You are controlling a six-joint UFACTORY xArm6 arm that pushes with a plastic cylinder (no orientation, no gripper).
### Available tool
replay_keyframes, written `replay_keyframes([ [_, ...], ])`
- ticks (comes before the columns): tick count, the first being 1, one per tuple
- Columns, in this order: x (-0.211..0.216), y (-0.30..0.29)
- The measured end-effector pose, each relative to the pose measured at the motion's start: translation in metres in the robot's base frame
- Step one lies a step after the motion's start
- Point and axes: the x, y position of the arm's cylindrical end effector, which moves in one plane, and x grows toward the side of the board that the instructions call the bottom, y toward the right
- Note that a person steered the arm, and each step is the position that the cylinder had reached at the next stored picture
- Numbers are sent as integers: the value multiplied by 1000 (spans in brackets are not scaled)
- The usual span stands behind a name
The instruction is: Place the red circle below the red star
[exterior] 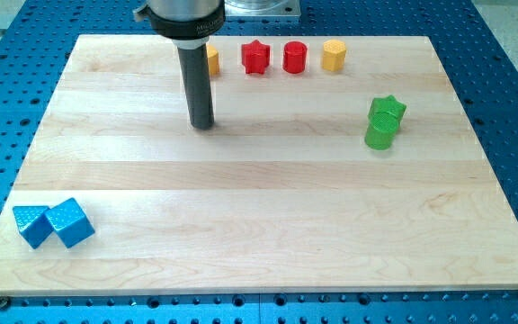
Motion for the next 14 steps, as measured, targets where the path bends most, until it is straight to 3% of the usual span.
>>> replay_keyframes([
  [1,5,10],
  [2,-6,56],
  [3,-18,141],
  [4,-47,248],
  [5,-128,303],
  [6,-196,291],
  [7,-196,222],
  [8,-192,161],
  [11,-87,145],
  [13,-126,146],
  [14,-103,105],
])
